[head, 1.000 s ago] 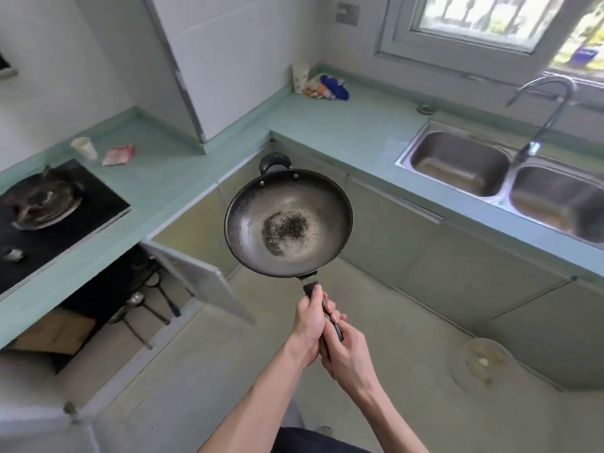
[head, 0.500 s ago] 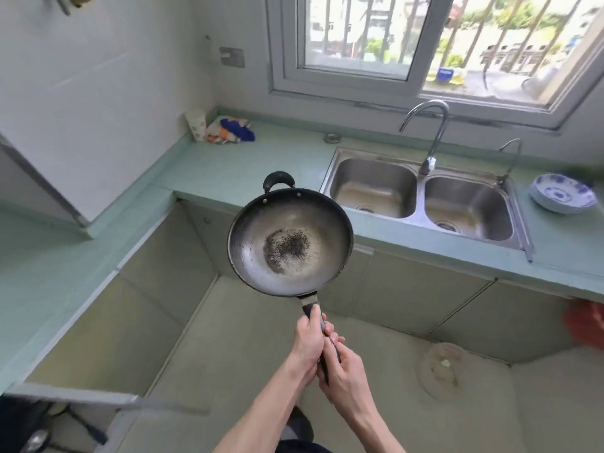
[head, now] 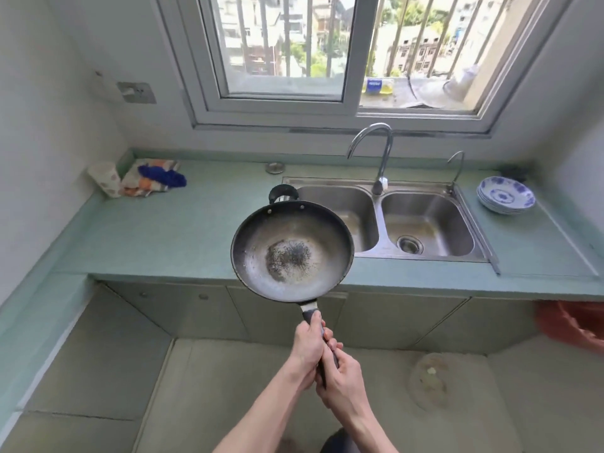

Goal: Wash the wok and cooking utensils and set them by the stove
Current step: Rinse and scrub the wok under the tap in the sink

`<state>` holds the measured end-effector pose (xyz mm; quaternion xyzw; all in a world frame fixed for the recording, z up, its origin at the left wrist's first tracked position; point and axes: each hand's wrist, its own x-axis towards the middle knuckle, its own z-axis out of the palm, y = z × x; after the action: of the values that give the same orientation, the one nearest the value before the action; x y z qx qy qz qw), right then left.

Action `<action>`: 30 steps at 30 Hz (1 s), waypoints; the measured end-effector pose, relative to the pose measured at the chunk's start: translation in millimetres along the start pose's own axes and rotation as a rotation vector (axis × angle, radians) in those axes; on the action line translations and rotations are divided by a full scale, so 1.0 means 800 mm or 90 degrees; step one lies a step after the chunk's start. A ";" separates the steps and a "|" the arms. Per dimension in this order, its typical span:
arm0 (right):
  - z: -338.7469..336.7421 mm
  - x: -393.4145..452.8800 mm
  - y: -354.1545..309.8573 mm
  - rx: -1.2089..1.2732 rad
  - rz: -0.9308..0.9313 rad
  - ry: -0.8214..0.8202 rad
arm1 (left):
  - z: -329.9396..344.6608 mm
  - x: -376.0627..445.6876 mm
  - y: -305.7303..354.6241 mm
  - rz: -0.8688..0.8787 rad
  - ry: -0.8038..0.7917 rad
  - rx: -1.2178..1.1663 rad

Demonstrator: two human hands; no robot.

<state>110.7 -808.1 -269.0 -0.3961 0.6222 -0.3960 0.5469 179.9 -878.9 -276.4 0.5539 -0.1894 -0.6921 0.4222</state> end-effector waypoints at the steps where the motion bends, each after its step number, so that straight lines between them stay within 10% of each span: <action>1: -0.003 0.012 -0.006 0.008 0.000 0.006 | 0.007 0.013 0.006 -0.004 -0.002 0.004; 30: -0.131 0.336 -0.040 0.042 0.132 -0.048 | 0.189 0.293 0.084 -0.106 0.094 0.104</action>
<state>-15.5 -1062.3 -329.0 -0.3257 0.6255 -0.3428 0.6206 58.0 -1134.6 -322.1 0.6498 -0.1665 -0.6643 0.3298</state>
